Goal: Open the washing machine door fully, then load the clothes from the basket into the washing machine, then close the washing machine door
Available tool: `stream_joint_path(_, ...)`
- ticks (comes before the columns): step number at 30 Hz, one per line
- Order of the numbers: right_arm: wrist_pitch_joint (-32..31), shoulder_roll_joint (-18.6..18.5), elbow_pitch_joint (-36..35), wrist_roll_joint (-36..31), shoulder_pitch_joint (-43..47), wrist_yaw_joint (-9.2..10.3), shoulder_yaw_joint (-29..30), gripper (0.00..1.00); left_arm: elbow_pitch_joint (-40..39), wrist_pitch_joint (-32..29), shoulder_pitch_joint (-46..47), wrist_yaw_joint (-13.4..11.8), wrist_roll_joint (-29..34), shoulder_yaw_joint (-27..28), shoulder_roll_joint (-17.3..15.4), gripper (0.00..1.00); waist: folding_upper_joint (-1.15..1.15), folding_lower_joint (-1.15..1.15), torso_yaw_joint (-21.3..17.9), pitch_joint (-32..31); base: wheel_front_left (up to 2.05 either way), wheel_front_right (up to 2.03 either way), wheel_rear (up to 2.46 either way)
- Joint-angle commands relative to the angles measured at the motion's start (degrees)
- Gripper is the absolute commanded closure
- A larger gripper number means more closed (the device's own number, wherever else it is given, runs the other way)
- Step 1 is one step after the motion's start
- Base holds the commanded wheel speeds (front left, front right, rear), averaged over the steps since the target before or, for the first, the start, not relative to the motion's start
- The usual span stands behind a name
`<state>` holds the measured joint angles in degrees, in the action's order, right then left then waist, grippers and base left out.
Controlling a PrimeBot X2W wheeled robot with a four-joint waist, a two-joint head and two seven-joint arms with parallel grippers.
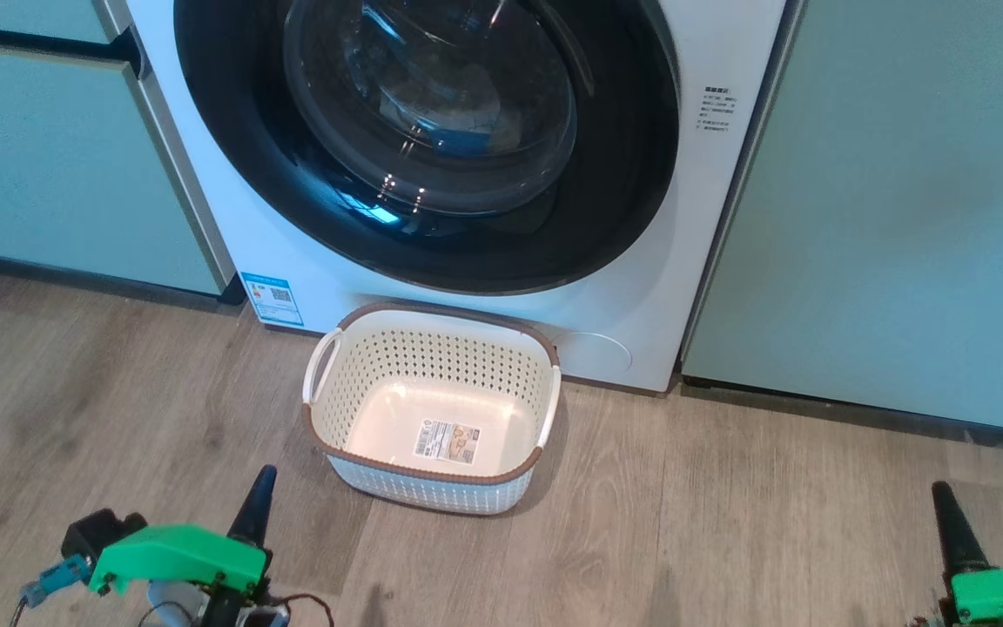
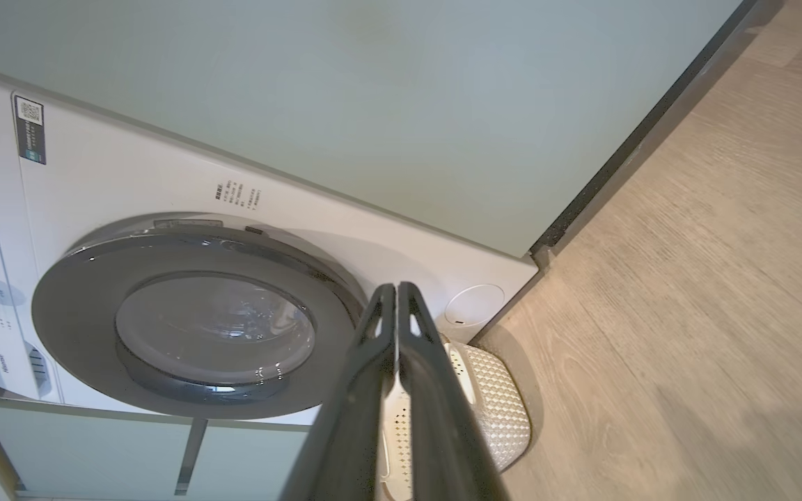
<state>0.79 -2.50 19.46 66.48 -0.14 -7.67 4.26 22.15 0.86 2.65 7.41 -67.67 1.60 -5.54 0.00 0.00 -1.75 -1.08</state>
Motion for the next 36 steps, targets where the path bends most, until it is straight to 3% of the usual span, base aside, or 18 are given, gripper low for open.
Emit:
stream_joint_path(1,-0.46,-0.32,-2.51,1.84,-3.59,0.12,-0.21,1.0,-2.39,-0.56,3.27,0.06,-1.64,1.69,-0.28,1.0,0.0,0.0,0.07,0.05,0.0,0.0,0.0)
stream_joint_path(36,-6.17,-0.37,-4.97,21.82,-5.65,0.18,1.86,1.0,-7.19,-6.26,3.5,0.07,-20.78,4.41,2.19,1.0,0.0,0.0,1.48,1.06,0.0,0.0,0.0)
